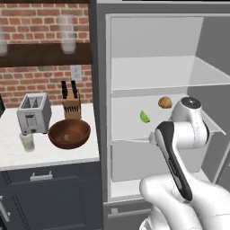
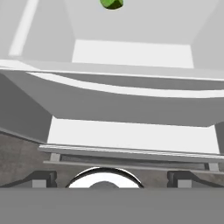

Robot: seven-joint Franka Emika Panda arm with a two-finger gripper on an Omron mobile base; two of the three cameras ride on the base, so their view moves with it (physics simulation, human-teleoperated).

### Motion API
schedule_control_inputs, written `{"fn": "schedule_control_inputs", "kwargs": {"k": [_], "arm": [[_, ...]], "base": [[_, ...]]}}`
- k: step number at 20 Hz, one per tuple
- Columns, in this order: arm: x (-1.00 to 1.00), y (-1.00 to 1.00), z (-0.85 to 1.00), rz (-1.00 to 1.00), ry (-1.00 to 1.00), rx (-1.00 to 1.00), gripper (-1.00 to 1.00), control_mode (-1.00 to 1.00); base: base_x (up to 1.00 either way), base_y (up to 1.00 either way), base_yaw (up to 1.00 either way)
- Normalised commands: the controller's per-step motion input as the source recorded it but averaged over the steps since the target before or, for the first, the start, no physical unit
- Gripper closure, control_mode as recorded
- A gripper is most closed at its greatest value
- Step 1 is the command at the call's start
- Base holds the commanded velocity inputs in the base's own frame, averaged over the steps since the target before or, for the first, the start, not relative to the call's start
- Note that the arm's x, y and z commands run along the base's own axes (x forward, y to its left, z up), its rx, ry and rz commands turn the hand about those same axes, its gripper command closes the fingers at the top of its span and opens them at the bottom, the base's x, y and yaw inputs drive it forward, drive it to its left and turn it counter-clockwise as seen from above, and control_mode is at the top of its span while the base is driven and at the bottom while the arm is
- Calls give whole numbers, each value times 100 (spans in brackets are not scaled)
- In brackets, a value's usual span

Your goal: Grab a lemon wedge from the fridge and one ice cube from the ice bowl, and put them in the glass of lemonade.

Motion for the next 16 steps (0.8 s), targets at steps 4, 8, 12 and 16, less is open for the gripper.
{"fn": "schedule_control_inputs", "kwargs": {"k": [4,8,12,16], "arm": [[27,0,0,0,0,0,-100,-100],[31,0,0,0,0,0,-100,-100],[45,0,-2,0,-3,0,-100,-100],[48,0,-16,0,-8,0,-100,-100]], "base": [[0,0,0],[0,0,0],[0,0,0],[0,0,0]]}}
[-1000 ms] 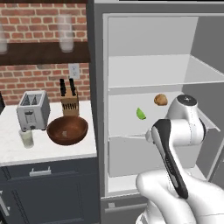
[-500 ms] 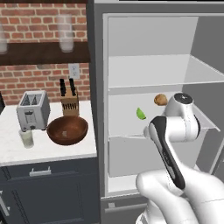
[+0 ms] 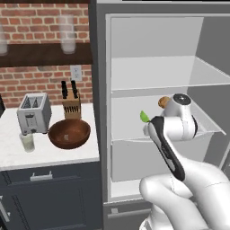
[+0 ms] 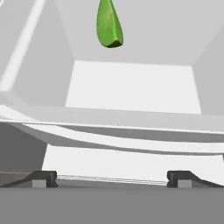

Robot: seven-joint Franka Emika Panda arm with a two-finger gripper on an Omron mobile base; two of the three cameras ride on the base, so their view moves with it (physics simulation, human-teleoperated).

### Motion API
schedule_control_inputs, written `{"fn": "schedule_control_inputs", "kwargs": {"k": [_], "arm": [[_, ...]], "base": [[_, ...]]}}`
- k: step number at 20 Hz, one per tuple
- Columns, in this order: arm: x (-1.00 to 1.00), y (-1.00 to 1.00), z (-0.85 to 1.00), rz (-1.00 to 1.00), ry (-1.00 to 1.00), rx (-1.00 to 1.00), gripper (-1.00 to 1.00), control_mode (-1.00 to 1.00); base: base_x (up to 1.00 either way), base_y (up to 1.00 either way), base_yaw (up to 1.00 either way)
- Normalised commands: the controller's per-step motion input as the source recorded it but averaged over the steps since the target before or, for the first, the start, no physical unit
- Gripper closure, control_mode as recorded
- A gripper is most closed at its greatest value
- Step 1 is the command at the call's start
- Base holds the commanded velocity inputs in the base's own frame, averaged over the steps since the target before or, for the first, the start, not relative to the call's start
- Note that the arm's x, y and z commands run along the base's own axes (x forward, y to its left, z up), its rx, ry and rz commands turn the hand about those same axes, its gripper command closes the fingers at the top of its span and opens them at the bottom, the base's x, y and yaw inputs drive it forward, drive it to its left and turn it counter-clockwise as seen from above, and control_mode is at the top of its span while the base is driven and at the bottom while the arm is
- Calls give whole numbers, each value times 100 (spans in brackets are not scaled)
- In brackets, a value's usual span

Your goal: Grab a lemon wedge from the fridge and one ice cube from the ice bowl, and put them in the glass of lemonade.

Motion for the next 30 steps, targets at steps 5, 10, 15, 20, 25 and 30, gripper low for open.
{"fn": "schedule_control_inputs", "kwargs": {"k": [5,10,15,20,25,30], "arm": [[36,0,-29,0,-16,0,-100,-100],[29,0,-12,0,-7,0,-100,-100],[30,0,0,0,0,0,-100,-100],[35,0,0,0,0,2,-100,-100],[36,0,0,0,0,3,-100,-100],[33,-1,0,0,0,2,-100,-100]], "base": [[0,0,0],[0,0,0],[0,0,0],[0,0,0],[0,0,0],[0,0,0]]}}
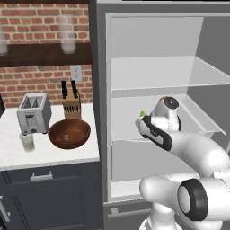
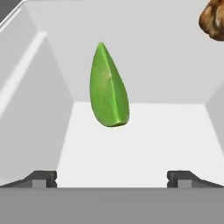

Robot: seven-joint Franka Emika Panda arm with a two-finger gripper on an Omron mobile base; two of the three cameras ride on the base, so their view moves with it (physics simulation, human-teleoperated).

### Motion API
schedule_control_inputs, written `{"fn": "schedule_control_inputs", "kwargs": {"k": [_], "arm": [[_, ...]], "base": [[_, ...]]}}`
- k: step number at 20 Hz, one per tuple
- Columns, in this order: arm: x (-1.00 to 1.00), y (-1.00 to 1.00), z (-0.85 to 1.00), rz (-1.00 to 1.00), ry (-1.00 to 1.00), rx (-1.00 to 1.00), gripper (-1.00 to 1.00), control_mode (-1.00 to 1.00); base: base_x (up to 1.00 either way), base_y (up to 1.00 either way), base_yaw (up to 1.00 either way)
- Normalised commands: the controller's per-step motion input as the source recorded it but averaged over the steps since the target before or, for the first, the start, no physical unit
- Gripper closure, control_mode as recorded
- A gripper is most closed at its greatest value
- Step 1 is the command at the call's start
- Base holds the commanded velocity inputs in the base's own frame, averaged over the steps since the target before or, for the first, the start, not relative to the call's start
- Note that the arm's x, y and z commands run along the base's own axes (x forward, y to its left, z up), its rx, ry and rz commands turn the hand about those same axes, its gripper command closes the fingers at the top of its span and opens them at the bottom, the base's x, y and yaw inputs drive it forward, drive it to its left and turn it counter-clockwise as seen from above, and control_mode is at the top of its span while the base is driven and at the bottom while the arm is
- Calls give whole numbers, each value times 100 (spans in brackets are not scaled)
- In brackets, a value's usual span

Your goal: Grab a lemon wedge from the fridge and one ice cube from the ice bowl, and put them in the glass of lemonade.

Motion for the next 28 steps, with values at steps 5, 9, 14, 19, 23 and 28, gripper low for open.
{"fn": "schedule_control_inputs", "kwargs": {"k": [5,9,14,19,23,28], "arm": [[24,-3,0,0,0,2,-100,-100],[28,0,0,0,-1,0,-100,-100],[30,0,0,0,0,0,-100,-100],[27,0,0,0,0,0,-100,-100],[31,0,-5,0,0,0,-100,-100],[21,0,-30,0,0,0,-100,-100]], "base": [[0,0,0],[0,0,0],[0,0,0],[0,0,0],[0,0,0],[0,0,0]]}}
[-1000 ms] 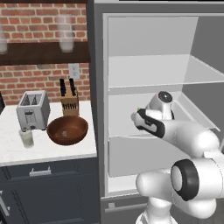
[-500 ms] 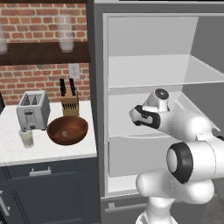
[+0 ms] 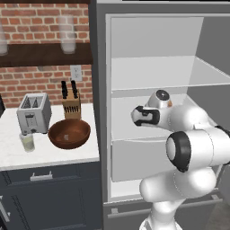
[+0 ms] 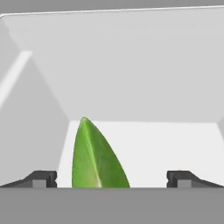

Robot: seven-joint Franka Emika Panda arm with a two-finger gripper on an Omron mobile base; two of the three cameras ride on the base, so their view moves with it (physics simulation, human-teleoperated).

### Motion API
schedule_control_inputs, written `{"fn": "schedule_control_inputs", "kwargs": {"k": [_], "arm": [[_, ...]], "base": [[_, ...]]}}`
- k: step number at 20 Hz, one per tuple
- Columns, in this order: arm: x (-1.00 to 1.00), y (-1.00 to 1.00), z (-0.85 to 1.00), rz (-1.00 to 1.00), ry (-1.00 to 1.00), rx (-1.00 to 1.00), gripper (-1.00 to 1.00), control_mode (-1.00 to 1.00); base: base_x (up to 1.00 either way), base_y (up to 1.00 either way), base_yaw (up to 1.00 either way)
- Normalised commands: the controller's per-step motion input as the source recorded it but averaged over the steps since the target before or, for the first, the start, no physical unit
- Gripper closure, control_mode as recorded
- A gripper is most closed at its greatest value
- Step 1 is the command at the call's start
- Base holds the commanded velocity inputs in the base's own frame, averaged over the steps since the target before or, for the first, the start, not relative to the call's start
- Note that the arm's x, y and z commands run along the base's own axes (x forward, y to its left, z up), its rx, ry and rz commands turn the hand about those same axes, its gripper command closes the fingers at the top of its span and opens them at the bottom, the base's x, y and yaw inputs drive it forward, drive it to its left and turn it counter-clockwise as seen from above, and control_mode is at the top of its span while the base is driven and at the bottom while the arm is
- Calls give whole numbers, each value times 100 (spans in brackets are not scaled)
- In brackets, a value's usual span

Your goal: Grab a lemon wedge from the fridge and one ice cube from the ice bowl, and put them in the glass of lemonade.

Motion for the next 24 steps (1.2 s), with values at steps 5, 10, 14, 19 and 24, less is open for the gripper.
{"fn": "schedule_control_inputs", "kwargs": {"k": [5,10,14,19,24], "arm": [[3,0,-32,0,0,0,-100,-100],[0,0,-17,0,0,0,-100,-100],[-13,0,-9,0,0,0,-100,-100],[-22,1,-2,0,-2,0,-100,-100],[-23,11,0,0,-4,0,-100,-100]], "base": [[0,0,0],[0,0,0],[0,0,0],[0,0,0],[0,0,0]]}}
